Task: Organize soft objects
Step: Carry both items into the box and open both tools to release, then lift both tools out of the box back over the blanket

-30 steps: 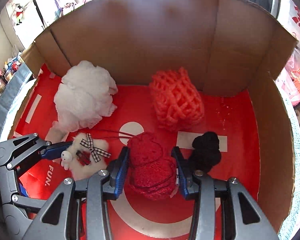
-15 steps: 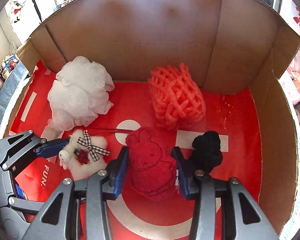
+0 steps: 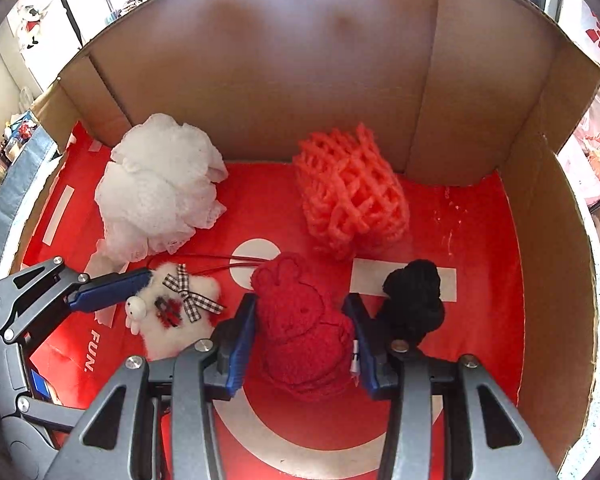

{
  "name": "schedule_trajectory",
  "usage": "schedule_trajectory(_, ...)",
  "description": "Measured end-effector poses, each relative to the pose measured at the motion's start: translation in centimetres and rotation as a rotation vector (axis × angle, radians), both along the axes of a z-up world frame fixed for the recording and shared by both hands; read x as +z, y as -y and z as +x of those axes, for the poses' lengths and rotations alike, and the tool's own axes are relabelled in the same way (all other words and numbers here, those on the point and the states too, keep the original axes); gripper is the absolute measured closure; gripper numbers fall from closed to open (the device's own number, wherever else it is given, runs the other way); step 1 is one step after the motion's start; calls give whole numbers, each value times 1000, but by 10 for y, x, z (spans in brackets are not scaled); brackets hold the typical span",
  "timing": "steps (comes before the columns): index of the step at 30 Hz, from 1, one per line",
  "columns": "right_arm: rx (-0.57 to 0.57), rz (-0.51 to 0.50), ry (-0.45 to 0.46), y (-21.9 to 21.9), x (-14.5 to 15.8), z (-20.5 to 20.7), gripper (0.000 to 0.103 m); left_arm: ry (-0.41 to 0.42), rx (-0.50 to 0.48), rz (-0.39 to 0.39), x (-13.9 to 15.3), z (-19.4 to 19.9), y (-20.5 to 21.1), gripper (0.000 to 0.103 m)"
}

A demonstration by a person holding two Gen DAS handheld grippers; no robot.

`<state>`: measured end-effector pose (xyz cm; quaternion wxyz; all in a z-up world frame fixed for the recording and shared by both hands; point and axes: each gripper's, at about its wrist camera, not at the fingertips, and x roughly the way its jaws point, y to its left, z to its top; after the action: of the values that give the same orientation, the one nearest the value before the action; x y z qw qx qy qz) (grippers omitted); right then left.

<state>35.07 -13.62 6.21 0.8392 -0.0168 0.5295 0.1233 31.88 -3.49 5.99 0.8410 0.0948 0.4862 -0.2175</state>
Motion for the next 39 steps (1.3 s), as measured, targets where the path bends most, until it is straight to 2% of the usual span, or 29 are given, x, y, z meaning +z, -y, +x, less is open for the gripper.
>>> schedule_trajectory(6,-4,14,-4,7,2,1,51,8,-7,5,3,-5,4,40)
schedule_trajectory(10,-4,26,3,12,7,-1,42,14,-2,3,7,-8,5,39)
schedule_trajectory(15,-8,34,16,16,15,-7,41,25,6,-11,9,-15,2,35)
schedule_trajectory(18,-14,43,38,20,25,-16,35,39,16,-33,14,-26,-5,30)
schedule_trajectory(27,-16,36,182,27,75,-69,23,143,63,-114,50,-65,-30,21)
schedule_trajectory(29,-17,32,226,28,87,-85,18,172,64,-133,59,-76,-34,18)
schedule_trajectory(31,-18,39,267,31,99,-103,9,201,74,-151,67,-87,-39,17)
schedule_trajectory(36,-18,43,351,33,122,-132,1,283,92,-190,90,-114,-46,9)
schedule_trajectory(39,-18,44,404,35,131,-154,0,339,109,-210,98,-131,-47,9)
